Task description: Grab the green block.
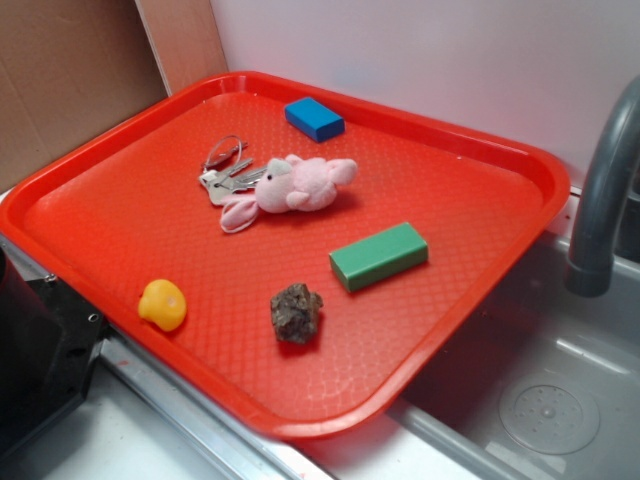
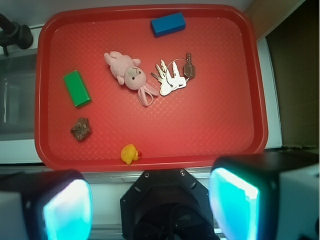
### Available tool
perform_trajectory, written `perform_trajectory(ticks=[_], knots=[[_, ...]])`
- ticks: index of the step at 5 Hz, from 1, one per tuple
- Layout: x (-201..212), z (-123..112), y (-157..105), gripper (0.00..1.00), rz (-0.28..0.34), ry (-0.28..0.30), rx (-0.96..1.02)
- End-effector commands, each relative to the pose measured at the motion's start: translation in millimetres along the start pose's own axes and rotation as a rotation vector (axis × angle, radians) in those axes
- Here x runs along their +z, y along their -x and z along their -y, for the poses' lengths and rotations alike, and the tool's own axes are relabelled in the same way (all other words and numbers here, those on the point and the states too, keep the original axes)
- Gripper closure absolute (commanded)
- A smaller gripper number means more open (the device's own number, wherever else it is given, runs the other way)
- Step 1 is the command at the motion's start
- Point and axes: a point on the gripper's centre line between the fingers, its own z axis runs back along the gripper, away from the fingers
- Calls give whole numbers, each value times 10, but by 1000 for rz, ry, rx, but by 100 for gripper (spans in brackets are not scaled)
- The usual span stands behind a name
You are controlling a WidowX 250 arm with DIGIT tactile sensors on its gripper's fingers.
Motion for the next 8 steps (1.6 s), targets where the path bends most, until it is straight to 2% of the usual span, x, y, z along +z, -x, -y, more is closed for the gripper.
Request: perform_trajectory(ticks=[1,2,3,4,6,7,8], knots=[[0,0,0,0,0,0,0],[-526,249,-105,0,64,-9,-181],[-781,465,-157,0,114,34,-242],[-1142,694,-299,0,128,70,-275],[-1683,1070,-607,0,53,62,-355],[-1964,1179,-697,0,30,44,-371],[-2142,1217,-742,0,1,52,-390]])
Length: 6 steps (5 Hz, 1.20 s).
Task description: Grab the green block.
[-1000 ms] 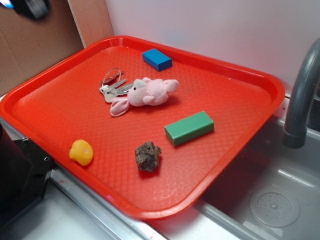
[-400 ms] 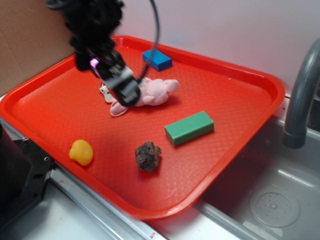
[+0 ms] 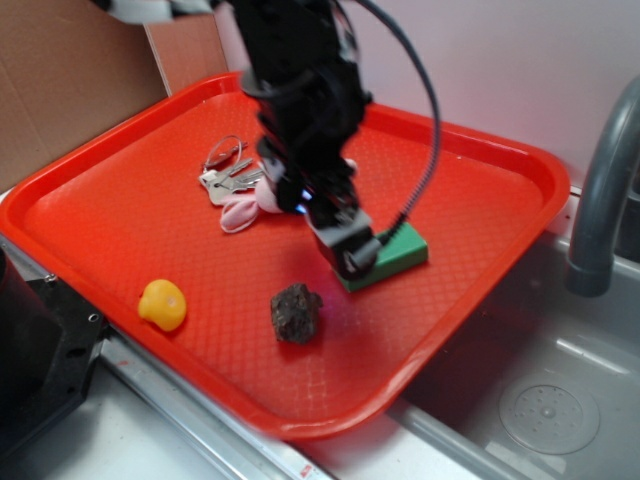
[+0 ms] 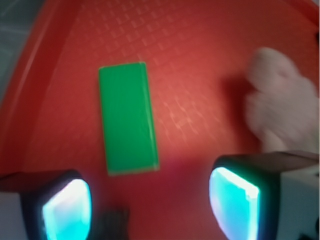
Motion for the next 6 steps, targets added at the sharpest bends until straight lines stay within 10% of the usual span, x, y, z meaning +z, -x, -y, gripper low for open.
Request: perform_trajectory(ticks=[1,3,4,6], knots=[[-201,99,-156,0,-8,22,-49],[-360,55,-183,17,-33,13,-91],[-381,26,-196,100,-38,10,-79],[-24,-85,-89,100,-70,-87,-107]])
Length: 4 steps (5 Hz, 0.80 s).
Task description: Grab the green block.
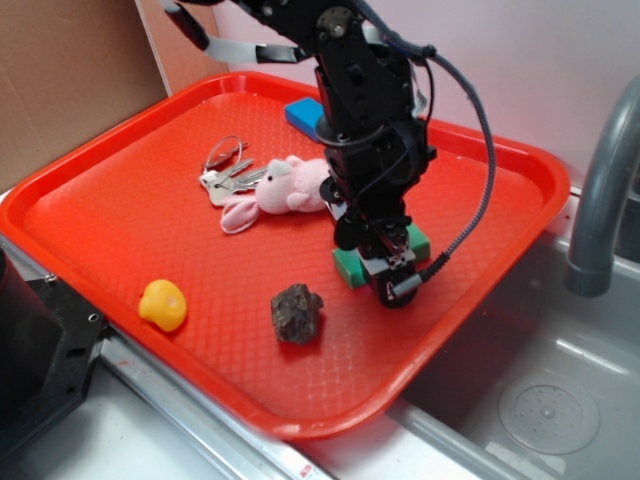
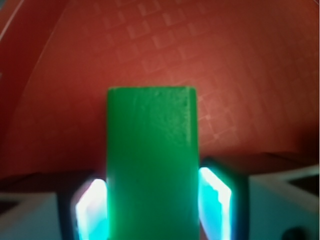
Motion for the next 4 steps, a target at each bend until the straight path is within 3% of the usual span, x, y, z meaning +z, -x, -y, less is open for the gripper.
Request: perform_trajectory(ticks=[1,2,3,4], knots=[[813,-325,418,100,15,-183,216],[1246,-640,657,100,-8,-91,407],[1521,-922,959,100,-10,-97,643],[1697,-1124,1126,100,54,-68,797]])
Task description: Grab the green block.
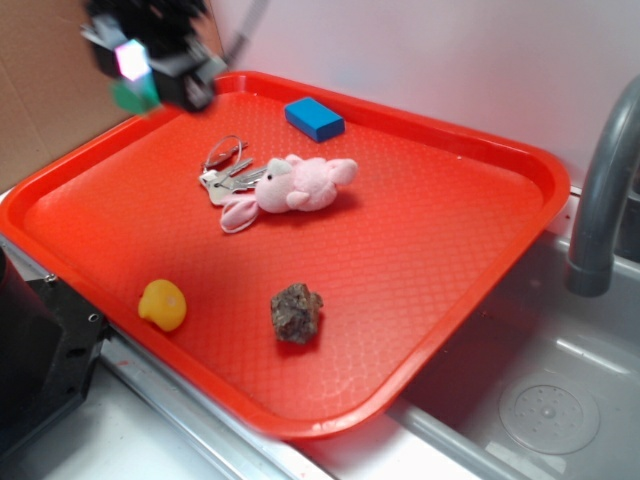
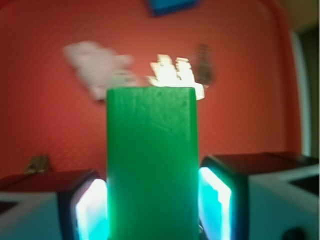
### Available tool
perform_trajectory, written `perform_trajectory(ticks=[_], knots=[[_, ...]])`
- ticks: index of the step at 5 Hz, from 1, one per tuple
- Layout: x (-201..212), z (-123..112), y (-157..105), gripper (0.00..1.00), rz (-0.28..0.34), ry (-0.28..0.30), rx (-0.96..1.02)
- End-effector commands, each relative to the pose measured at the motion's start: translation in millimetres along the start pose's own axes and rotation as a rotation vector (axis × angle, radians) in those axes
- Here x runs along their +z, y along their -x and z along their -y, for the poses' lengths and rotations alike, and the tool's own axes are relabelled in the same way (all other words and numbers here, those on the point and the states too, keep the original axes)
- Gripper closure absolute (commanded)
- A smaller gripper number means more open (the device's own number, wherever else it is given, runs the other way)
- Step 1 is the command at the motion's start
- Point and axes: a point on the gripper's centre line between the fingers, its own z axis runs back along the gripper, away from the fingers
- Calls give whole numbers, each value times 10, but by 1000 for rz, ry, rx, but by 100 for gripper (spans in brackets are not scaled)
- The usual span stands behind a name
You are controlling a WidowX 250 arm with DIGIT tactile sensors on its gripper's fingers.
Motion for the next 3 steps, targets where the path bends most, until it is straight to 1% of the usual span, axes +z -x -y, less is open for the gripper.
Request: perform_trajectory(ticks=[1,2,3], knots=[[393,-252,15,100,156,40,165],[494,-226,-31,100,199,44,185],[539,-188,-76,100,258,14,183]])
